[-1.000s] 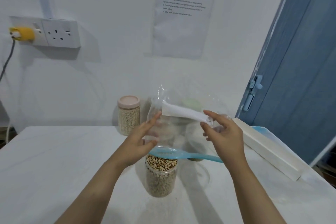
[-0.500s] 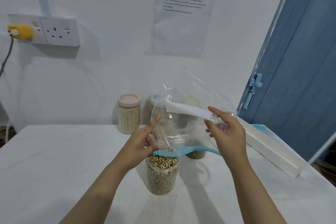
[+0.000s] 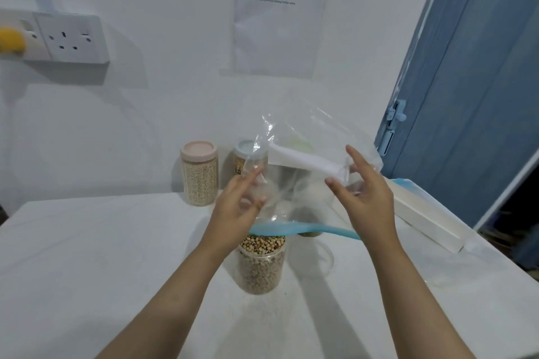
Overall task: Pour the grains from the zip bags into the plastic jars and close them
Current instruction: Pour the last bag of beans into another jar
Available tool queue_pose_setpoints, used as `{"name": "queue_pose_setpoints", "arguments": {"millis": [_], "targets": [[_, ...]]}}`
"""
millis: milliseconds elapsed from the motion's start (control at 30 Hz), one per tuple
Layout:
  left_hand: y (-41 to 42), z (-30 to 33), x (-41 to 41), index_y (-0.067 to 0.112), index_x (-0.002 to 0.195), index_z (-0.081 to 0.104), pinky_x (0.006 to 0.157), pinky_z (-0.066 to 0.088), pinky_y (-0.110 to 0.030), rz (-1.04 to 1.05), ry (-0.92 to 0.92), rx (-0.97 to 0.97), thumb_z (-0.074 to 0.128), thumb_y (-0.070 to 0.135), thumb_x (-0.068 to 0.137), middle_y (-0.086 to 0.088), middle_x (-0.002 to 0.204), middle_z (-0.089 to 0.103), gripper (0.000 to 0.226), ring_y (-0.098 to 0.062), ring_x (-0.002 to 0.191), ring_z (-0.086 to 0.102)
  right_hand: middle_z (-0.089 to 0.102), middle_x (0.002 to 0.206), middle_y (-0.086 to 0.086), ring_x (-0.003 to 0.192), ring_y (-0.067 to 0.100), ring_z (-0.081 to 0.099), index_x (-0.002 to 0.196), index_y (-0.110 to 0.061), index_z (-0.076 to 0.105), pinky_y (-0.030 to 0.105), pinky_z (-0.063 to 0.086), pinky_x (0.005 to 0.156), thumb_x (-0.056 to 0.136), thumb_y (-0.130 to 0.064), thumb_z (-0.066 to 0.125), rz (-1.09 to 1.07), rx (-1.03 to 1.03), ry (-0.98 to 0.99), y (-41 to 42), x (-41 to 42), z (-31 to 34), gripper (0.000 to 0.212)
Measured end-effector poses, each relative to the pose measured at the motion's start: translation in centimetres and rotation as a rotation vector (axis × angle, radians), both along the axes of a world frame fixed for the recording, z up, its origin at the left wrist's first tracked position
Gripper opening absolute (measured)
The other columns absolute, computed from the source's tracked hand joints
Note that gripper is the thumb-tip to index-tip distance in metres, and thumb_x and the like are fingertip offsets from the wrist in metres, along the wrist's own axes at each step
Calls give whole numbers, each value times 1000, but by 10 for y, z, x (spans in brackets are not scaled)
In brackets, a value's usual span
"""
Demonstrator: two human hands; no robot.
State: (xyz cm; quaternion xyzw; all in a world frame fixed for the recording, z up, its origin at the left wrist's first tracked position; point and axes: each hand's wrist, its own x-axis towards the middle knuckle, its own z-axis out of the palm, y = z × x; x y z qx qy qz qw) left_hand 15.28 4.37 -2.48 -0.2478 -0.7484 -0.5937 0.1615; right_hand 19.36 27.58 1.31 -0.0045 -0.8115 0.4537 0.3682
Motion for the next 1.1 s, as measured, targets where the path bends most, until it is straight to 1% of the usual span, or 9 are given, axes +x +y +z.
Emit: {"name": "queue_pose_setpoints", "arguments": {"millis": [167,400,500,633,733,833,900,1000,1100], "targets": [[45,10,8,31,137,52,76,50,-15,59,47,117,58,1,95,2,98,53,52,-8,84,56,50,129,6,105,16,50,156,-41,11,30,40,90,89,-57,60,-164,115,-270,35,5,-7,85],[111,11,22,28,130,55,75,47,-7,146,-40,309,59,0,95,8,105,61,46,11,84,58,59,125,2,91,17,64,140,-27,54,30,52,85,106,-24,43,-1,-227,-225,117,20,-28,36],[138,6,15,33,118,61,77,48,-10,219,-192,449,60,-1,93,13,102,65,42,7,83,61,69,110,-8,100,17,66,130,-24,64,21,53,85,95,11,45,206,-215,-209,163,23,-35,53],[169,2,11,22,119,67,84,53,-24,224,-458,722,60,2,93,5,97,71,33,-6,86,64,52,111,-20,109,3,52,115,-33,70,9,41,88,88,-7,72,174,157,-23,189,18,-28,38],[183,11,14,9,117,68,82,53,-29,125,-628,882,63,9,92,-5,97,72,26,-13,83,66,50,125,-20,121,0,45,94,-29,72,13,37,98,88,-26,73,208,192,68,198,6,-15,7],[186,19,16,4,91,66,52,53,-18,-26,-761,1159,55,17,96,-4,68,67,17,-10,55,63,67,105,-17,98,5,62,101,-33,61,27,47,84,95,-22,59,336,113,88,200,4,2,13],[188,19,16,3,82,66,55,53,-13,-184,-751,1396,43,25,102,-6,68,64,38,-13,56,65,67,86,-17,73,8,64,116,-40,50,22,49,71,96,-6,56,431,24,140,198,6,15,40],[199,20,18,15,89,65,66,54,-28,-138,-680,1313,34,39,101,-7,83,66,41,-20,75,63,65,89,-4,66,18,64,126,-54,47,31,58,63,97,6,52,573,-88,266,195,8,32,67],[215,27,15,27,106,58,62,36,-25,157,-613,1101,26,49,103,0,82,55,39,-11,69,44,58,94,5,58,16,56,113,-46,67,33,58,58,101,7,44,645,-232,196,196,7,39,59]]}}
